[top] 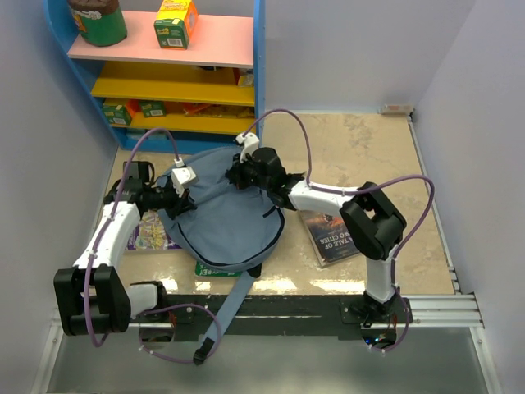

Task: Pack the student bag
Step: Zip the student bag at the center of the board.

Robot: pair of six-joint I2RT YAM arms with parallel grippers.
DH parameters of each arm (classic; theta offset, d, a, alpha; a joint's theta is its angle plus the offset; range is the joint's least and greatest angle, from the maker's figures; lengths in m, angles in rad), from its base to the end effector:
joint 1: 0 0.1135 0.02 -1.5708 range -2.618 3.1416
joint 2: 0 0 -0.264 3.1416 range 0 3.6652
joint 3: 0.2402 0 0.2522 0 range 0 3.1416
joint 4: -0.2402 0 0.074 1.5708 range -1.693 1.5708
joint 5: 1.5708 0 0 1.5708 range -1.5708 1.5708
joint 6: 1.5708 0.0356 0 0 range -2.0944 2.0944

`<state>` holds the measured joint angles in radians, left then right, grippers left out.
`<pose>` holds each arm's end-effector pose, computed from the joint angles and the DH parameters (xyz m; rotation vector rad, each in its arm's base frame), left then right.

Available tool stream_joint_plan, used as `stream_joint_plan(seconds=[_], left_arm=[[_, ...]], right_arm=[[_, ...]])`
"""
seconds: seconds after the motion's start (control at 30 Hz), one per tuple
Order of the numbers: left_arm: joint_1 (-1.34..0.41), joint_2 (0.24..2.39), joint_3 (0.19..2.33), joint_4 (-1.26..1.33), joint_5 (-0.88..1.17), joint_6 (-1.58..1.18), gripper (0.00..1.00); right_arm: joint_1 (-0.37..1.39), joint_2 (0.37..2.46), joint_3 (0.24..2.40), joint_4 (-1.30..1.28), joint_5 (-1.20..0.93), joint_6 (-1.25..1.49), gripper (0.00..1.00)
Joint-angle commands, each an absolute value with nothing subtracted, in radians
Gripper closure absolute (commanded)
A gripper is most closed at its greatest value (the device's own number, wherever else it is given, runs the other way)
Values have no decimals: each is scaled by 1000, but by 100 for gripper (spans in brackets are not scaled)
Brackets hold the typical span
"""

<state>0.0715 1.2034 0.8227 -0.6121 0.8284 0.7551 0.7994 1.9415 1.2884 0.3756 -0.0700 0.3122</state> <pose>0.2298 -0.0098 0.2424 1.0203 1.9998 -0.6305 0.3133 0.3258 0.2284 -0.5155 1.8623 0.8269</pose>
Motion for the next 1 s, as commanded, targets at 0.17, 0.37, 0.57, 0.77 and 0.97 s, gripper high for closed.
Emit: stream_joint_plan(seconds=[0.17, 0.37, 0.57, 0.77, 0.97], left_arm=[[75, 1161, 868, -696, 830, 782, 100], [75, 1157, 864, -699, 821, 795, 100], [75, 1161, 877, -692, 807, 790, 100], [75, 1170, 911, -643, 779, 707, 93], [15, 1187, 977, -643, 758, 628, 48]], right_arm=[[675, 1950, 1325, 313, 178, 225, 100], [667, 1973, 1315, 281, 331, 210, 100], [666, 1941, 1258, 308, 402, 219, 99], [666, 1867, 1186, 382, 339, 221, 73], [667, 1848, 1166, 394, 244, 239, 58]])
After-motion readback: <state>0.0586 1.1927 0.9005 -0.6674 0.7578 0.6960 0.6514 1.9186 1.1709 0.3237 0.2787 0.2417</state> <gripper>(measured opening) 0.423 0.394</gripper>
